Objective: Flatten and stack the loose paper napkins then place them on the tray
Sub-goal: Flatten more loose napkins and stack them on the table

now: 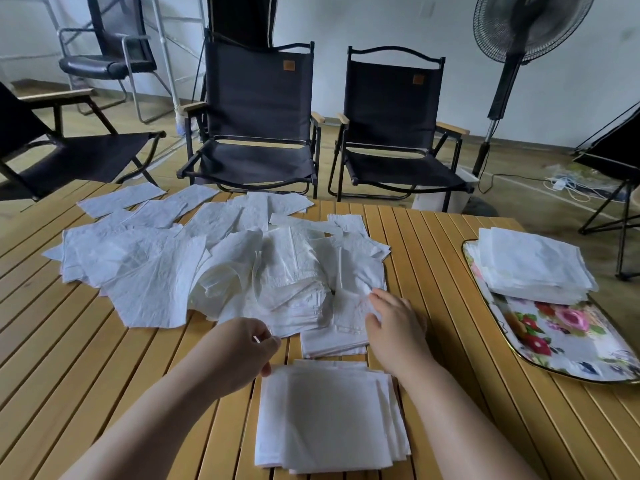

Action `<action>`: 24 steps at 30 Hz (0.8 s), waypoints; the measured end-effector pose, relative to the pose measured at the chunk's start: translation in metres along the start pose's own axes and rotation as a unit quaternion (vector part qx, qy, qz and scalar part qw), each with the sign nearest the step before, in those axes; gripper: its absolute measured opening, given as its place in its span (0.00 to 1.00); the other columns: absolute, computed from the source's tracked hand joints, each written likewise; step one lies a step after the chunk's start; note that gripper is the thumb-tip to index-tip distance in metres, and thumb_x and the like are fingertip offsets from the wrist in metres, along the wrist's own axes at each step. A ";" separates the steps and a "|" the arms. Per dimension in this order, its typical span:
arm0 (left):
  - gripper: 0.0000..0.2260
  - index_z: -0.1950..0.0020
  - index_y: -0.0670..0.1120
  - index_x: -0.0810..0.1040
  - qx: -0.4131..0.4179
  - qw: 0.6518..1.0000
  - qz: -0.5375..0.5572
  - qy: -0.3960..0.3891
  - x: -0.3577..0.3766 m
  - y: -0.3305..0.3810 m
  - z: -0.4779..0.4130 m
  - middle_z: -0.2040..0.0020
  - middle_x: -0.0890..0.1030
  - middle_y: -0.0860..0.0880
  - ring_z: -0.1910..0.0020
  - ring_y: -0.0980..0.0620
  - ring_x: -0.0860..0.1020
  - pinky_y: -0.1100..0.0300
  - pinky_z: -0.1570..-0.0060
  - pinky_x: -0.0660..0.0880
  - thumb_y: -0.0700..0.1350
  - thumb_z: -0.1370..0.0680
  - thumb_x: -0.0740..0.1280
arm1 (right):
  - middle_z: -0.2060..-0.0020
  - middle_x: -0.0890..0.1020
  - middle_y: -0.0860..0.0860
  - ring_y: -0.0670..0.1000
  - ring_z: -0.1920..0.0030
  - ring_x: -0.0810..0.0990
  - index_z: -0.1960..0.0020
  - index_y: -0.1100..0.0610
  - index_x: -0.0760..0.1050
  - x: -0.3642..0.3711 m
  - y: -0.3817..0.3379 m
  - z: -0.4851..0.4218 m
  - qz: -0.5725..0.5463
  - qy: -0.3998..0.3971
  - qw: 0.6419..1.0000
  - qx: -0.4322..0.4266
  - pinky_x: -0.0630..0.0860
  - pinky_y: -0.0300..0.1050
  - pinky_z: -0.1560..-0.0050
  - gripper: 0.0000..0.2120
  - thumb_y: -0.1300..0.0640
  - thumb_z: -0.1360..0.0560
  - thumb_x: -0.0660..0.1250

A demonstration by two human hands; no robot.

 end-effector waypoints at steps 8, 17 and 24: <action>0.02 0.48 0.55 0.77 0.054 0.996 0.048 0.046 -0.007 0.009 0.008 0.54 0.81 0.56 0.60 0.53 0.81 0.58 0.61 0.79 0.50 0.19 0.65 | 0.54 0.85 0.39 0.35 0.60 0.79 0.49 0.49 0.86 -0.044 -0.020 0.023 -0.256 0.127 0.958 -0.031 0.73 0.26 0.58 0.06 0.57 0.23 0.73; 0.22 0.35 0.50 0.77 -0.037 0.867 0.475 -0.147 -0.003 0.027 0.024 0.42 0.84 0.49 0.42 0.50 0.82 0.54 0.47 0.77 0.54 0.27 0.70 | 0.60 0.85 0.53 0.51 0.56 0.83 0.60 0.53 0.87 -0.074 -0.047 0.061 -0.595 -0.077 0.800 -0.019 0.80 0.46 0.52 0.07 0.63 0.34 0.74; 0.16 0.49 0.43 0.81 -0.004 0.833 0.545 -0.098 -0.005 0.032 0.029 0.58 0.80 0.47 0.63 0.52 0.76 0.59 0.61 0.71 0.49 0.33 0.74 | 0.55 0.84 0.58 0.54 0.59 0.81 0.52 0.56 0.84 -0.078 -0.043 0.072 -0.587 -0.127 0.800 0.024 0.80 0.46 0.57 0.07 0.66 0.28 0.72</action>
Point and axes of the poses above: each hand's wrist, its own z-axis away from the middle knuckle, its own x-axis out of the palm, y = z × x, the point moved 3 cm from there along -z, towards the middle knuckle
